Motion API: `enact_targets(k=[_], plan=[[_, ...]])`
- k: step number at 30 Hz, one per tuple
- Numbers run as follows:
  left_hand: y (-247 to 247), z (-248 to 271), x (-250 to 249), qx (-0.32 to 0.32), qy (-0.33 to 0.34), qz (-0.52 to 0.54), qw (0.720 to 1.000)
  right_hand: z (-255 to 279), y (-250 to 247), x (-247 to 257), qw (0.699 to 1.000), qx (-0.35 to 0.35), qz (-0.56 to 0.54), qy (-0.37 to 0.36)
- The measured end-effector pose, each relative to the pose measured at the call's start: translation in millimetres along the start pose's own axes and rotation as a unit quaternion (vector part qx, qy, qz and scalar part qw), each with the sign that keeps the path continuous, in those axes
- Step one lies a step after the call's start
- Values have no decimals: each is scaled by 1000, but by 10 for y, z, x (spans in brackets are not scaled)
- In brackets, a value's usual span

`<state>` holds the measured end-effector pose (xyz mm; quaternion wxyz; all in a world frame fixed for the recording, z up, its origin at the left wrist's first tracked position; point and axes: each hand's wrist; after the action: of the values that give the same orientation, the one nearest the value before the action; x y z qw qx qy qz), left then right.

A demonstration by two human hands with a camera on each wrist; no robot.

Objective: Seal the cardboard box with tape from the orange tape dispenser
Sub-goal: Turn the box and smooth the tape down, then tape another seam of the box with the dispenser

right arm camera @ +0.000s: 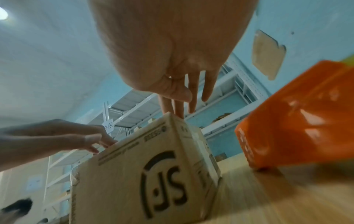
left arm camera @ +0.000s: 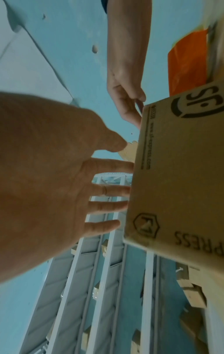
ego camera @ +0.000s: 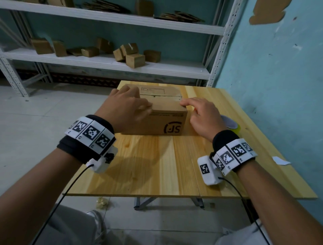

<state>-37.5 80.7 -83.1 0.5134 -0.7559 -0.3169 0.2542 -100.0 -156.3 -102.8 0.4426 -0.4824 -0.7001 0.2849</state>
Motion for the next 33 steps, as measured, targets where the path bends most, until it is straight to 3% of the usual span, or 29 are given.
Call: enact_targets(k=[3, 11, 13, 16, 19, 22, 27, 30, 33], plan=[[61, -16, -24, -19, -13, 4, 1000, -22, -83, -3, 999, -36, 11, -35], [229, -145, -138, 42, -84, 114, 989, 79, -157, 149, 991, 40, -115, -47], [274, -176, -167, 64, -81, 159, 982, 83, -194, 128, 985, 59, -159, -33], [278, -216, -176, 79, -67, 195, 975, 56, -279, -22, 984, 1, -177, 22], [245, -221, -163, 67, -66, 188, 978, 39, -375, -267, 989, -36, -108, 93], [233, -236, -112, 27, -52, 167, 984, 68, -397, -476, 989, 28, 19, 145], [234, -283, -19, 0, -47, 180, 983, 156, -301, -594, 957, 138, 157, 199], [227, -295, 2, -23, -30, 196, 980, 172, -284, -605, 944, 187, 160, 220], [231, -304, 9, -35, -16, 214, 976, 173, -319, -609, 949, 184, 126, 223]])
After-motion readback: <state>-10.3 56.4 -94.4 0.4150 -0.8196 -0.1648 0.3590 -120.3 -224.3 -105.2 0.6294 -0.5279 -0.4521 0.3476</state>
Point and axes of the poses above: each hand's wrist, its own z-axis away from the middle knuckle, its own y-axis out of the palm, x = y × z, and after that the axes turned 4 degrees about z, right-handed
